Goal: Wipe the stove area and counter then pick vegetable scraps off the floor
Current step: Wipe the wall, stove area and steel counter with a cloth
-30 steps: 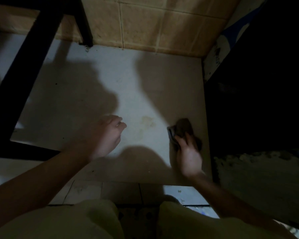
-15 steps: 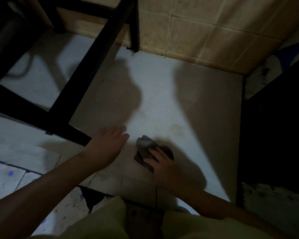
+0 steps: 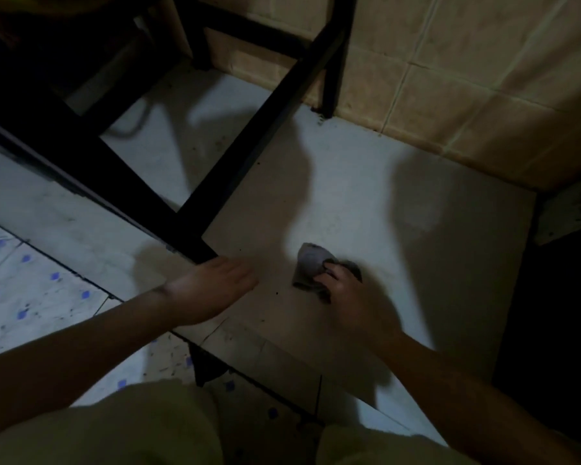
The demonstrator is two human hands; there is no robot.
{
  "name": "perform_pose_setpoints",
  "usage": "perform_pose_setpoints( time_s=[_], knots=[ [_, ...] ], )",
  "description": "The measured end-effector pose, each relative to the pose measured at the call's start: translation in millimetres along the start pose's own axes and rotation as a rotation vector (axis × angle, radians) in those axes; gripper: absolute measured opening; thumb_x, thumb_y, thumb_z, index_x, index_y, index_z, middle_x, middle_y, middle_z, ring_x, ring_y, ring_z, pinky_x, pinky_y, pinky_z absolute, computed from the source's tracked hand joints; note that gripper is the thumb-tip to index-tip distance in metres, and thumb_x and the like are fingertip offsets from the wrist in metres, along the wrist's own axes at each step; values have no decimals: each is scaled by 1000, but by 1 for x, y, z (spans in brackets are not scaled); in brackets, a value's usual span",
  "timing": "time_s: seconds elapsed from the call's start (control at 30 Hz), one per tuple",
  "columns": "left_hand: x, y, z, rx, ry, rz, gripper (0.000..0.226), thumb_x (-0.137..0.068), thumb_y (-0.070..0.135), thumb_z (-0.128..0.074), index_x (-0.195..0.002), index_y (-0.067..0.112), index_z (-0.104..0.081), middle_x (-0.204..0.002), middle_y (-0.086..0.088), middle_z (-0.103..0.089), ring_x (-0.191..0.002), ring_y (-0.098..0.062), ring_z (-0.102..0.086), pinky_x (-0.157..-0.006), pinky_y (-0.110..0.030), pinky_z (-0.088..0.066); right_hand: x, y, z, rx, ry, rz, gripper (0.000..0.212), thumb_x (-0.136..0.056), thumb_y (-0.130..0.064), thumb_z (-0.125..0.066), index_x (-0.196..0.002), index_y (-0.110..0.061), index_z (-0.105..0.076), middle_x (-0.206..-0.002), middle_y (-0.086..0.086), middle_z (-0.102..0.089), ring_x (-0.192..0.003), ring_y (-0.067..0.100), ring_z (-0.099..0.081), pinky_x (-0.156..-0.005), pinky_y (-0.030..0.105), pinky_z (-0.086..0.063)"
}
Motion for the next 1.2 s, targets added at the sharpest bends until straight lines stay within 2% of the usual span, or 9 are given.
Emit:
perform_pose_setpoints(
  time_s=[0.2,0.33,0.4,0.53,0.63,0.8,0.9,0.97,1.2],
  knots=[
    [13,15,19,64,220,56,46,-65,8,-79,-110,10,-68,-113,-13,-68,-98,-23,-68,-83,-30,-56,16,-39,-30,41,-73,-48,48,-97,-14,-40,-144,-21,-34,-155,8,-21,-143,27,-19,-110,43,-31],
    [57,4,21,6,184,104,38,-83,11,-37,-107,10,-67,-101,-12,-68,-84,-25,-68,-71,-33,-58,2,-86,-53,173,-67,140,35,-77,-34,-73,-111,-27,-67,-131,10,-57,-121,25,-55,-83,36,-54],
    [84,-4,24,-12,139,154,43,-77,12,-33,-102,8,-67,-93,-11,-67,-75,-26,-66,-65,-34,-57,2,-95,-55,150,-95,148,34,-86,-27,-63,-120,-22,-61,-139,11,-49,-127,28,-47,-90,39,-50],
    [118,-13,10,35,90,325,50,-70,2,-71,-119,5,-63,-115,-17,-65,-93,-30,-66,-77,-36,-55,-1,-88,-53,160,-197,151,37,-96,-19,-41,-133,-21,-46,-150,6,-30,-134,26,-31,-97,40,-40],
    [130,-20,-16,107,70,511,52,-91,14,-53,-141,15,-40,-142,-8,-44,-120,-25,-52,-97,-34,-42,-5,-98,-50,-1,-149,111,40,-92,-14,-48,-130,-24,-52,-147,4,-38,-128,26,-41,-101,36,-37],
    [174,-36,-33,211,137,713,43,-95,21,-43,-138,18,-39,-140,-1,-42,-120,-20,-51,-94,-31,-40,-1,-141,-68,-300,-266,174,34,-86,-2,-56,-117,-13,-64,-132,8,-54,-117,23,-53,-98,23,-37],
    [216,-37,-34,232,143,821,42,-95,21,-42,-137,18,-39,-141,-2,-41,-120,-22,-50,-91,-33,-39,-6,-189,-63,-317,-301,236,29,-84,-5,-57,-106,-21,-68,-113,-2,-61,-95,5,-57,-84,12,-42],
    [246,-37,-35,229,130,880,43,-95,22,-41,-138,19,-38,-142,-3,-40,-120,-23,-49,-92,-33,-39,-13,-231,-60,-319,-369,307,20,-85,-13,-54,-91,-26,-68,-97,-6,-64,-83,3,-60,-76,23,-53],
    [352,-40,-20,306,159,1218,42,-95,22,-43,-137,21,-36,-145,-1,-35,-123,-23,-45,-95,-33,-37,-29,-358,-27,-136,-396,547,35,-86,-5,-53,-117,-17,-64,-119,5,-61,-108,18,-56,-83,16,-37]
  ],
)
Point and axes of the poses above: each hand's wrist, its own x-axis away from the middle knuckle, its own z-axis out of the back of the hand, y = z × x, the point moved 3 cm from there along -x, towards the middle knuckle
